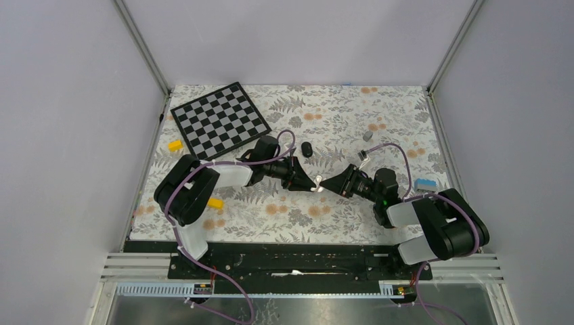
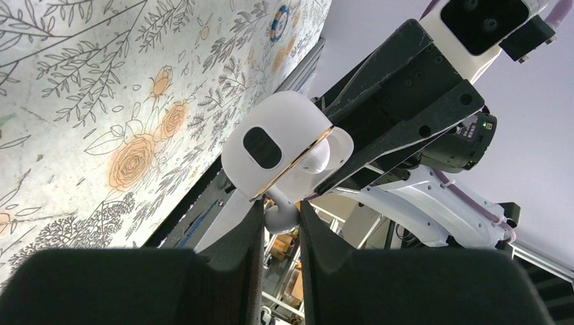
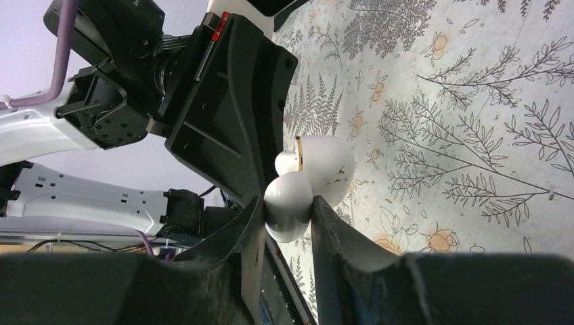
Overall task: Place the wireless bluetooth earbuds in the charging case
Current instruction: Place the earbud in the charging case.
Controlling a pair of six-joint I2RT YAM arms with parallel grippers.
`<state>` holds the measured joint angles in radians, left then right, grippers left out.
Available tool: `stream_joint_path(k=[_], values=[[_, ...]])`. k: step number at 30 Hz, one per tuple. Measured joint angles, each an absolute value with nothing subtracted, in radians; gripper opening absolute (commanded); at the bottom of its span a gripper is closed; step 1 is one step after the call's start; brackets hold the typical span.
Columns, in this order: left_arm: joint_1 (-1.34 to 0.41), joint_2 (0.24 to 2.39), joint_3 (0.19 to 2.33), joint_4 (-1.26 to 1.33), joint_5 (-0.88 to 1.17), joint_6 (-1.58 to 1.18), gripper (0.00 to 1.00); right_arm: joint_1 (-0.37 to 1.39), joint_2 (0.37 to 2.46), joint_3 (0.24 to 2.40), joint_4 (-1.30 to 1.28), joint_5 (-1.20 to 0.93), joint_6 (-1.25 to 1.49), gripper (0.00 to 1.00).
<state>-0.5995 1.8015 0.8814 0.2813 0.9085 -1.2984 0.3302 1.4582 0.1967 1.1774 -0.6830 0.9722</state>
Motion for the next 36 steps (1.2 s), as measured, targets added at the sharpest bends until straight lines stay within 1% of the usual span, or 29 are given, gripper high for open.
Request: stream_joint_path(k=[4, 10, 12, 19, 36], values=[[-0.601, 1.802, 0.907, 0.249, 0.905, -1.274, 0.19, 0.330, 1.441, 0.197, 1.166, -0.670, 0.971, 0.00], [-0.604, 1.804, 0.928, 0.218, 0.905, -1.251, 0.33, 0.330, 1.422, 0.197, 1.149, -0.662, 0.963, 0.00], [-0.605, 1.804, 0.929, 0.218, 0.904, -1.248, 0.36, 0.330, 1.420, 0.197, 1.137, -0.663, 0.960, 0.00], [-0.609, 1.804, 0.938, 0.212, 0.896, -1.226, 0.38, 0.330, 1.420, 0.197, 1.129, -0.663, 0.950, 0.00], [-0.617, 1.804, 1.016, 0.064, 0.858, -1.106, 0.39, 0.331, 1.375, 0.197, 1.061, -0.664, 0.935, 0.00]])
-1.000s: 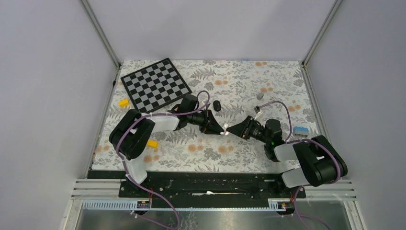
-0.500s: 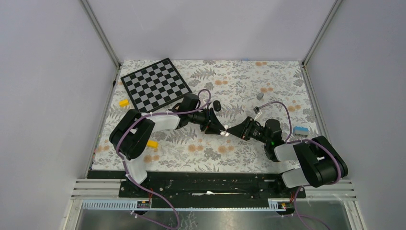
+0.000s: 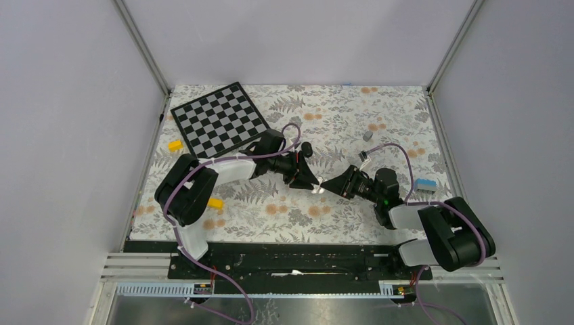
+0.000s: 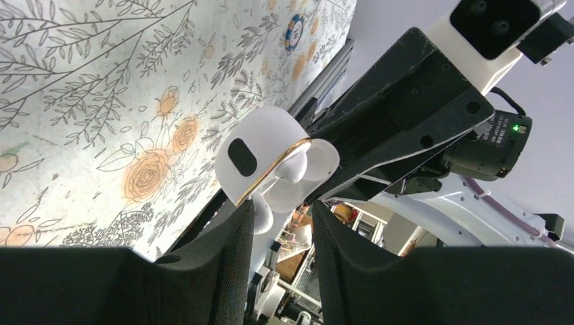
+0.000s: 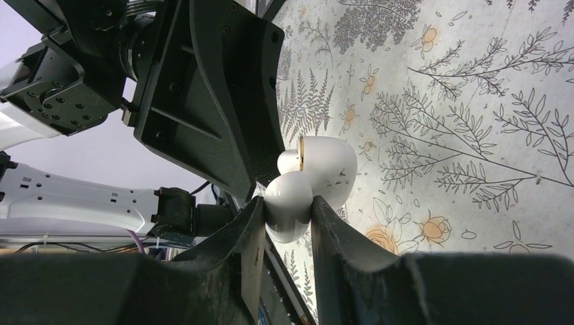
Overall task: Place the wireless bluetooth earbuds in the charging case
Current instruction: Place the earbud in the charging case.
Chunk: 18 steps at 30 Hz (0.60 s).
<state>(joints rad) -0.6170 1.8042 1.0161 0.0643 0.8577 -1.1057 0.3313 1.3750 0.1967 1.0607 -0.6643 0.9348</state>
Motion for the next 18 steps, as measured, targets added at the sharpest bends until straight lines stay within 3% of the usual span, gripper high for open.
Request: stream_joint_path(k=[18], values=[[-0.617, 1.740, 1.098, -0.160, 0.717, -0.927, 0.40, 0.333, 1.277, 0.198, 0.934, -0.662, 0.922, 0.00]])
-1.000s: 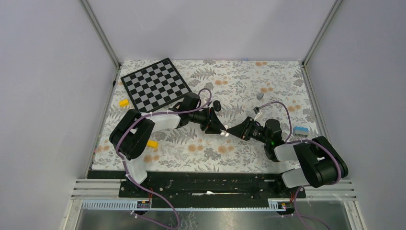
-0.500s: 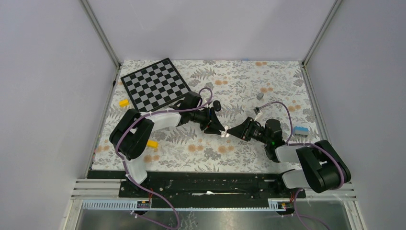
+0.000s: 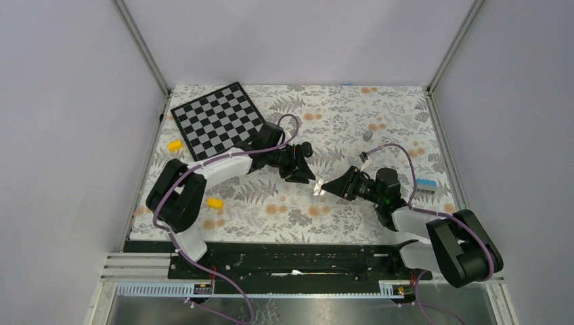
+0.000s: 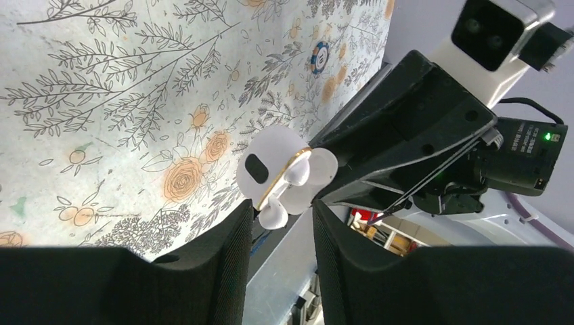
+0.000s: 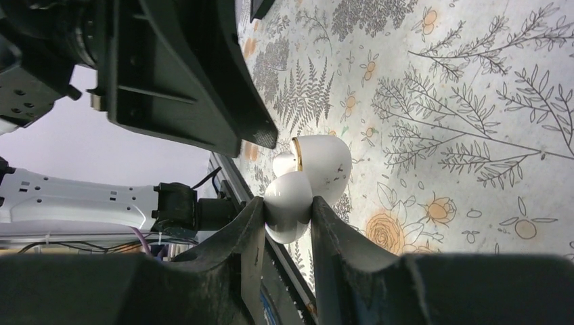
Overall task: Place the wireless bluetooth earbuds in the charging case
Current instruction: Place the earbud in the charging case, then adjust the earbud with the charging case.
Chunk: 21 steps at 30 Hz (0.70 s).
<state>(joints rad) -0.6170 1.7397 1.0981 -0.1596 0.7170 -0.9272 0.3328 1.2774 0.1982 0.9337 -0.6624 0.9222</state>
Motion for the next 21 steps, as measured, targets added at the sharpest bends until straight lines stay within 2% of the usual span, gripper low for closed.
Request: stream_joint_path(k=[6, 13, 21], values=[[-0.617, 1.651, 1.098, -0.202, 0.645, -0.842, 0.42, 0.333, 1.202, 0.244, 0.729, -0.662, 0.916, 0.00], [-0.617, 1.464, 1.075, -0.225, 0.562, -0.694, 0.62, 0.333, 1.144, 0.290, 0.536, -0.665, 0.939, 0.00], [-0.628, 1.340, 1.007, -0.218, 0.622, -0.496, 0.76, 0.333, 1.119, 0.318, 0.429, -0.675, 1.034, 0.00]])
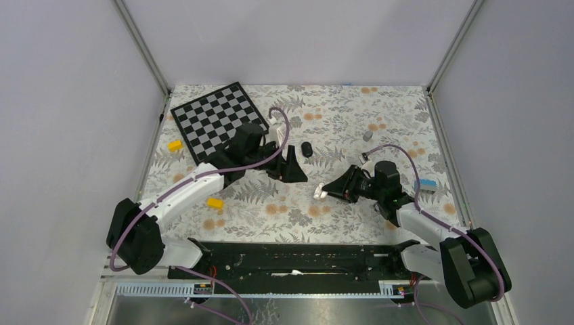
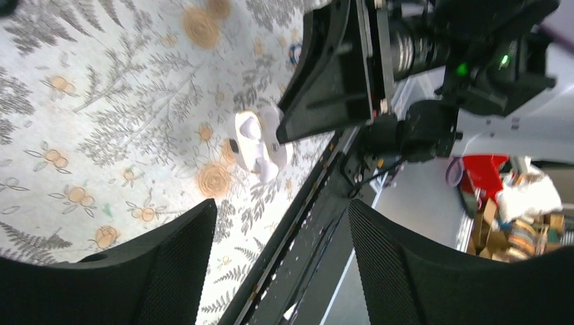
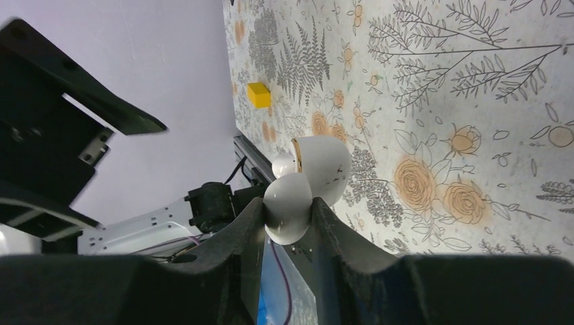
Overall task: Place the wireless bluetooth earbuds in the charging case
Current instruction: Adjust the earbud with the charging case.
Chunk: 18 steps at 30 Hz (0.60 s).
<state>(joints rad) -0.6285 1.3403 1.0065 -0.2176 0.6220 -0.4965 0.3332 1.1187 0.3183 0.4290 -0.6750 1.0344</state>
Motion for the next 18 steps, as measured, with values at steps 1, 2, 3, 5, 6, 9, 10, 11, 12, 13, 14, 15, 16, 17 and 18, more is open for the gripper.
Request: stream_joint_path(k=[1, 2, 3, 5, 6, 9, 10, 11, 12, 13, 14, 15, 16, 17, 18], values=[[-0.639, 1.336, 0.997, -0.223, 0.625, -0.476, 0.77, 0.333, 1.116, 0.321, 0.424, -0.675, 1.048, 0.00], [-0.656, 1.336, 0.991, -0.233, 0.626, -0.451, 0.78, 0.333, 1.115, 0.324, 0.421, -0.676, 1.062, 0.00], [-0.672, 1.336, 0.987, -0.240, 0.625, -0.432, 0.78, 0.333, 1.114, 0.327, 0.418, -0.677, 1.075, 0.00], [-0.714, 1.336, 0.984, -0.257, 0.613, -0.395, 0.77, 0.333, 1.114, 0.332, 0.413, -0.683, 1.096, 0.00], [-0.736, 1.336, 0.984, -0.261, 0.603, -0.382, 0.77, 0.333, 1.114, 0.334, 0.408, -0.686, 1.104, 0.00], [-0.788, 1.334, 0.971, -0.256, 0.576, -0.356, 0.77, 0.333, 1.105, 0.340, 0.395, -0.691, 1.117, 0.00], [-0.801, 1.333, 0.963, -0.255, 0.564, -0.348, 0.78, 0.333, 1.097, 0.341, 0.390, -0.691, 1.121, 0.00], [-0.809, 1.333, 0.958, -0.254, 0.554, -0.341, 0.78, 0.333, 1.089, 0.343, 0.385, -0.692, 1.123, 0.00], [-0.817, 1.334, 0.954, -0.255, 0.543, -0.334, 0.78, 0.333, 1.083, 0.345, 0.381, -0.692, 1.124, 0.00], [-0.822, 1.335, 0.953, -0.255, 0.539, -0.329, 0.78, 0.333, 1.078, 0.347, 0.380, -0.693, 1.127, 0.00], [-0.826, 1.336, 0.953, -0.253, 0.537, -0.326, 0.78, 0.333, 1.073, 0.349, 0.377, -0.693, 1.128, 0.00], [-0.828, 1.338, 0.953, -0.251, 0.535, -0.323, 0.78, 0.333, 1.069, 0.351, 0.377, -0.693, 1.129, 0.00], [-0.831, 1.341, 0.953, -0.247, 0.533, -0.320, 0.77, 0.333, 1.063, 0.353, 0.375, -0.692, 1.131, 0.00], [-0.831, 1.346, 0.953, -0.242, 0.529, -0.318, 0.77, 0.333, 1.055, 0.357, 0.371, -0.693, 1.131, 0.00], [-0.832, 1.351, 0.953, -0.239, 0.523, -0.316, 0.77, 0.333, 1.050, 0.358, 0.370, -0.693, 1.131, 0.00]])
